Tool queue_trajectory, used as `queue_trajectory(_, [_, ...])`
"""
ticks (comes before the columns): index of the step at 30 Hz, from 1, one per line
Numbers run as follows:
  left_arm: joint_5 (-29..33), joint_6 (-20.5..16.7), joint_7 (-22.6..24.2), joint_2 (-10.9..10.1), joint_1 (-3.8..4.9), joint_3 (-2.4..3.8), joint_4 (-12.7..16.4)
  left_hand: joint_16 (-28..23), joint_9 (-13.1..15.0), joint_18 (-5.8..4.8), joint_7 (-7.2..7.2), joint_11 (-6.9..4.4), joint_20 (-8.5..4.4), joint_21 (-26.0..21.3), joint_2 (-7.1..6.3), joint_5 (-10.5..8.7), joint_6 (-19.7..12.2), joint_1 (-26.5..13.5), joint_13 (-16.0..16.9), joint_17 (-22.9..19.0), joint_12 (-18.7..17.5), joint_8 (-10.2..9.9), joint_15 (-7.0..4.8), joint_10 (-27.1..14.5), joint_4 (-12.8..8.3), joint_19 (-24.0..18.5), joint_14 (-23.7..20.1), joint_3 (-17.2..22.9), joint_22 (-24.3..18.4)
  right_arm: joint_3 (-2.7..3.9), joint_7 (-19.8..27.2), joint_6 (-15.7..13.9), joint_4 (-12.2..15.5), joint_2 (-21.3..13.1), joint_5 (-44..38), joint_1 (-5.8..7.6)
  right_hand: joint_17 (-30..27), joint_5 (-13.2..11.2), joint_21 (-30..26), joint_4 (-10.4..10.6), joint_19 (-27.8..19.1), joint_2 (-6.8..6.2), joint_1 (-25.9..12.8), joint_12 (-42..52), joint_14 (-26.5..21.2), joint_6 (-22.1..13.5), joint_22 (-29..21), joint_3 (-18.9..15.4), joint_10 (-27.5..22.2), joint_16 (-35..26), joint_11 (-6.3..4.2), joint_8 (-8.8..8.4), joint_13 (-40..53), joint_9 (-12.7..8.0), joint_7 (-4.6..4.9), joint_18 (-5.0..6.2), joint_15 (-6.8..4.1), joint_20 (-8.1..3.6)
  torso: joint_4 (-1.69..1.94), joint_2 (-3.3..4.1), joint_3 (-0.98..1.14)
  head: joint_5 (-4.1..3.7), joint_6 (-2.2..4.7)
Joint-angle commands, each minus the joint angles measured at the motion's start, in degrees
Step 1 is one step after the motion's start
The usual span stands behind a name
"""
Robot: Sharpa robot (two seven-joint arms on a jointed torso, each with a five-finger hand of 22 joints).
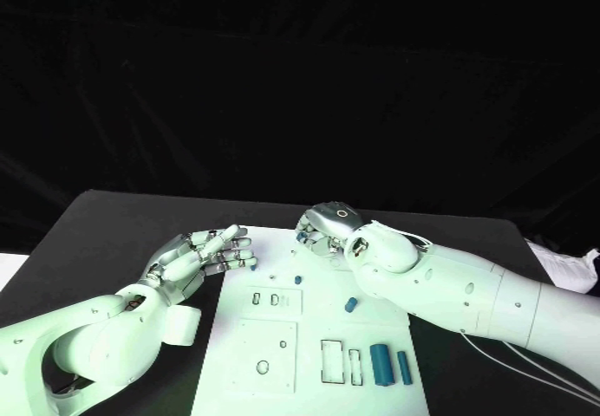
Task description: Assemble the parts on the task board
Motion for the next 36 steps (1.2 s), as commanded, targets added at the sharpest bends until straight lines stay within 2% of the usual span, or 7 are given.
queue_trajectory(1, [0.2, 0.8, 0.2, 0.1, 0.12, 0.05, 0.2, -0.2, -0.1, 0.64, 0.29, 0.18, 0.51, -0.4, 0.29, -0.20, 0.1, 0.0, -0.1, 0.0, -0.3, -0.2, 0.19, -0.2, -0.3, 0.0, -0.3, -0.1, -0.1, -0.10, -1.0, 0.8, -0.9, 0.6, -1.4, -0.11, 0.0, 0.2, 0.2, 0.1, -0.2, -0.03, 0.6, 0.1, 2.0, 0.1, 0.1, 0.2, 0.5, 0.2, -0.77, 0.38, 0.1, 0.1, 0.11, -0.41, 0.33, 0.17, 0.11, 0.12, -0.03, -0.02, -0.07])
queue_trajectory(17, [0.2, 0.8, 0.0, 0.2, 0.13, 0.06, 0.2, -0.3, -0.1, 0.64, 0.33, 0.21, 0.54, -0.5, 0.31, -0.20, 0.0, 0.1, -0.1, 0.1, -0.3, -0.3, 0.22, -0.2, -0.4, -0.1, -0.4, -0.1, -0.1, -0.17, -1.2, 2.8, -2.4, 1.8, -1.3, -0.12, 0.7, 0.2, 0.7, 1.1, -0.9, -1.17, -0.4, 0.0, 1.9, -1.0, 0.4, 0.0, -1.2, 0.9, -0.38, -0.35, -0.1, 0.0, 0.35, -0.35, 0.73, 0.53, 0.11, 0.29, -0.12, -0.02, -0.46])
queue_trajectory(19, [0.2, 0.8, 0.0, 0.2, 0.13, 0.06, 0.2, -0.3, -0.1, 0.64, 0.33, 0.21, 0.54, -0.5, 0.31, -0.20, 0.0, 0.1, -0.1, 0.1, -0.3, -0.3, 0.22, -0.2, -0.4, -0.1, -0.4, -0.1, -0.1, -0.18, -1.5, 2.5, -2.5, 1.8, -1.2, -0.12, -0.1, 0.2, -0.1, 1.9, -1.8, -2.27, -1.5, -0.1, 1.7, -3.0, -1.0, -0.2, -4.3, 0.5, 0.44, -0.70, -0.4, -0.5, 0.91, -0.25, 1.36, 0.89, 0.14, 0.29, -0.12, -0.06, -0.44])
queue_trajectory(23, [0.2, 0.8, 0.0, 0.2, 0.13, 0.06, 0.1, -0.3, -0.1, 0.64, 0.33, 0.21, 0.54, -0.5, 0.31, -0.20, 0.0, 0.1, -0.1, 0.1, -0.3, -0.3, 0.22, -0.2, -0.4, -0.1, -0.4, -0.1, -0.1, -0.19, -1.9, 0.6, -2.3, 1.4, -0.7, -0.12, -8.4, 0.2, -6.1, 3.2, -6.3, -6.35, -3.7, -0.2, -0.9, -10.9, -9.2, -3.8, -14.7, -5.6, 2.46, -0.74, -0.6, -2.1, 2.47, 0.87, 3.16, 1.94, 0.19, 0.31, -0.12, -0.11, -0.38])
queue_trajectory(28, [0.2, 0.8, -0.1, 0.1, 0.13, 0.06, 0.0, -0.4, -0.1, 0.64, 0.35, 0.23, 0.55, -0.5, 0.30, -0.21, 0.0, 0.1, -0.1, 0.1, -0.3, -0.3, 0.23, -0.3, -0.5, -0.1, -0.4, -0.1, -0.1, -0.16, -1.9, -1.4, -0.1, -0.4, 0.9, -0.13, -9.8, 0.1, -6.9, 5.3, -6.7, -5.63, -1.7, 0.5, -0.9, -13.0, -9.8, -7.8, -16.8, -6.8, 2.56, -0.39, -0.2, -1.8, 2.56, 1.29, 3.32, 2.55, 0.20, 0.32, -0.04, -0.10, -0.26])
queue_trajectory(32, [0.4, 0.8, -0.1, 0.0, 0.13, 0.06, 0.0, -0.4, -0.1, 0.64, 0.35, 0.23, 0.55, -0.5, 0.30, -0.21, 0.0, 0.1, -0.1, 0.1, -0.3, -0.3, 0.23, -0.3, -0.5, -0.1, -0.4, -0.1, -0.1, 0.40, -2.0, -2.1, 3.4, -3.8, 4.0, -0.15, -7.9, 0.3, -6.5, 6.0, -6.0, -4.61, -0.3, 1.6, 0.0, -11.3, -9.6, -8.3, -13.5, -5.2, 2.18, 0.06, 0.2, -1.5, 2.38, 1.33, 3.02, 2.41, 0.09, 0.35, -0.10, -0.14, -0.08])
queue_trajectory(36, [0.5, 0.8, -0.1, -0.2, 0.13, 0.05, 0.2, -0.4, -0.1, 0.64, 0.35, 0.23, 0.55, -0.5, 0.30, -0.21, 0.0, 0.1, -0.1, 0.1, -0.3, -0.3, 0.23, -0.3, -0.5, -0.1, -0.4, -0.1, -0.1, 1.31, -2.2, -1.3, 7.9, -8.8, 9.0, -0.14, -3.0, 1.2, -2.4, 6.9, -3.3, -4.27, -0.1, 3.7, 1.4, -9.0, -4.1, -7.8, -7.2, -1.5, 1.04, 0.43, 0.8, -1.3, 1.70, 0.49, 2.20, 1.93, -0.28, 0.31, -0.12, -0.14, 0.03])
